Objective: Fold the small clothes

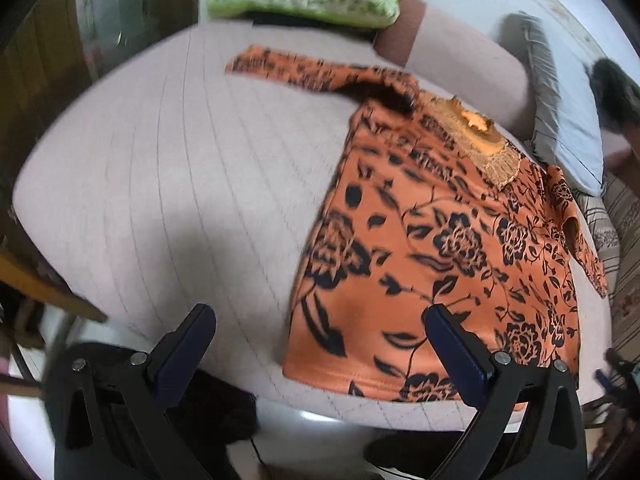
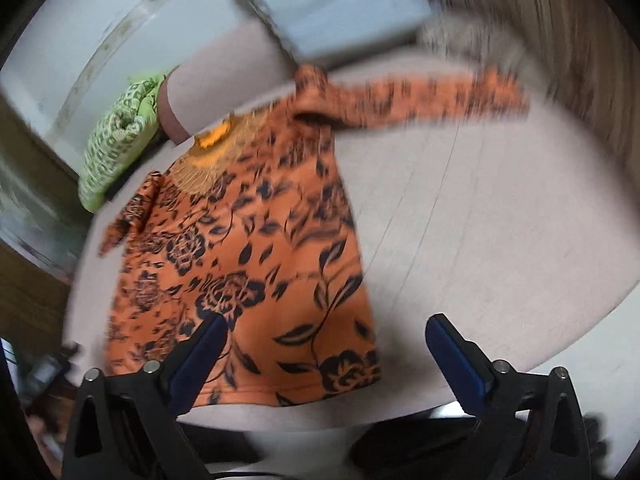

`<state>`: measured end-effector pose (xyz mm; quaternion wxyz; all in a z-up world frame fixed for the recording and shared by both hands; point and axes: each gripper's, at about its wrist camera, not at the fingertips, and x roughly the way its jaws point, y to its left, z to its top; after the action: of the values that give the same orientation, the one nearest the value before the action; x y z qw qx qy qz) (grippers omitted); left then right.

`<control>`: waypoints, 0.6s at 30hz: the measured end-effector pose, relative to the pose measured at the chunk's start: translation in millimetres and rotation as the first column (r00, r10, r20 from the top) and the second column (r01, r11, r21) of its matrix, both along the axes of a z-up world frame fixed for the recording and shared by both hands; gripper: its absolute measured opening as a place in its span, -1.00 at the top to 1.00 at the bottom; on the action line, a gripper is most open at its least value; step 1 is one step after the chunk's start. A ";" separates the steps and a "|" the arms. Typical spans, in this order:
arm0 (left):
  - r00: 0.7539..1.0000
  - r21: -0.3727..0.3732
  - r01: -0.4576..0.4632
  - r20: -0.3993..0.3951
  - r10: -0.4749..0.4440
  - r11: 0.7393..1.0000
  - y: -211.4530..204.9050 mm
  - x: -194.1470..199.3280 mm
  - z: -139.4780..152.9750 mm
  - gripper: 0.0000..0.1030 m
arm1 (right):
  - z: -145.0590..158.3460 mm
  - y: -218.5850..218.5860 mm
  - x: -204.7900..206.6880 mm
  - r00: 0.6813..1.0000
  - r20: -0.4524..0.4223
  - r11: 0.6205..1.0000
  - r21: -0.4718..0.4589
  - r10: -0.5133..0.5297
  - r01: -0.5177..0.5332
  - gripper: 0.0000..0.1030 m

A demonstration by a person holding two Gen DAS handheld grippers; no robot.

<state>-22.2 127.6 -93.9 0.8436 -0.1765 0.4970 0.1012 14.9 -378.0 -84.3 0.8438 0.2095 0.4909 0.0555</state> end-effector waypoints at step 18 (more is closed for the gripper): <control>0.997 -0.016 -0.029 0.075 0.030 0.999 1.8 -28.5 8.8 0.88 | -39.7 8.6 15.9 0.991 -0.112 0.993 0.101 0.068 -0.057 0.90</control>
<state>-50.7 129.4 -85.0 0.8587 -0.1939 0.4629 0.1034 30.8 -369.4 -124.0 0.8006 0.2380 0.5418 0.0938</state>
